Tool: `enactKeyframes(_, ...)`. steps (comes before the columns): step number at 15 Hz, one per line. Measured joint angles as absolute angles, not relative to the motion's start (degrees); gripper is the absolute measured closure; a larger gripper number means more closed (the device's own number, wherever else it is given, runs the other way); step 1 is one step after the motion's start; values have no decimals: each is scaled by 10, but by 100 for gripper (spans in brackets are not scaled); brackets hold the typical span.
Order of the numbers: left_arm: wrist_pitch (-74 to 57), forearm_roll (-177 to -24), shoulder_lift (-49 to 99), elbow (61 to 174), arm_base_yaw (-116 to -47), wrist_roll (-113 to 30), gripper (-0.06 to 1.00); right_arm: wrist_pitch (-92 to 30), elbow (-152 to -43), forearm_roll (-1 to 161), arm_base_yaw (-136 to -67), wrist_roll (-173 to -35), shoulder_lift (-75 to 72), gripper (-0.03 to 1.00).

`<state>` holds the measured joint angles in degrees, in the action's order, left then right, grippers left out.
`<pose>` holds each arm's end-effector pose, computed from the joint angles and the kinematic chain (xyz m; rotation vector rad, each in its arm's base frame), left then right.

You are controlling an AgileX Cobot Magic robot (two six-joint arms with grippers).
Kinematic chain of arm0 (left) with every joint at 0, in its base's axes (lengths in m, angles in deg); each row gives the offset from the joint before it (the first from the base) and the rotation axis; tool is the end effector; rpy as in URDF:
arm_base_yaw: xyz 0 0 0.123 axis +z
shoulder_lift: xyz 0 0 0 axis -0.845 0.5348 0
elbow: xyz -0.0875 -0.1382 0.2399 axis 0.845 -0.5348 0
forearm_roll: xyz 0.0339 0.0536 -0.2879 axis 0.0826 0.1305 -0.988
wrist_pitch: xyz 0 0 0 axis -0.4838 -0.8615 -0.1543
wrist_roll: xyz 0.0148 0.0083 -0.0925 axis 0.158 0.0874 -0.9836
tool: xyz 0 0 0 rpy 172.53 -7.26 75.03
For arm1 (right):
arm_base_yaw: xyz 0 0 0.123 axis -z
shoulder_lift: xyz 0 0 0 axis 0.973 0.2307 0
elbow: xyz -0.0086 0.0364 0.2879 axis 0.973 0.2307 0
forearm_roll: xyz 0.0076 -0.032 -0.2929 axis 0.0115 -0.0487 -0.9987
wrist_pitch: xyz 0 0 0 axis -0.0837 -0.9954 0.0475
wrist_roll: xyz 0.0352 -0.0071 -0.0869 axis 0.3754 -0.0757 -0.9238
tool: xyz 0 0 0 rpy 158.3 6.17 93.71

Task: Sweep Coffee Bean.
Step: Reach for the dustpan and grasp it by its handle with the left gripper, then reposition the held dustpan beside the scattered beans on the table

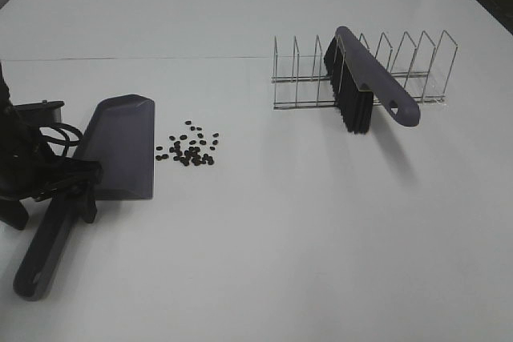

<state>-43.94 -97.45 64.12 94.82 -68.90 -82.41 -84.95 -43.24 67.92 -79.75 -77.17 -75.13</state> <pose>0.3389 -0.0781 0.0663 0.0972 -3.1277 0.1808 0.0339 -0.0039 0.2788 0.0142 2.1313 -0.0146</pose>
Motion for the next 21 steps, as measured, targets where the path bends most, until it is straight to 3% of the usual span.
enactKeyframes(5, -423, -961, 650, 953, -689, -825, 19, -849, -432, 679, -798, -772, -751, 24)
enactKeyframes(7, -416, -952, 651, 954, -689, -825, 35, -849, -432, 679, -798, -772, -751, 24)
enactKeyframes(9, -412, -942, 654, 955, -689, -826, 61, -849, -432, 679, -798, -772, -751, 24)
enactKeyframes(18, -422, -862, 644, 955, -690, -811, 61, -849, -432, 679, -798, -772, -751, 24)
enactKeyframes(21, -433, -847, 578, 951, -690, -824, 61, -849, -432, 675, -798, -770, -744, 24)
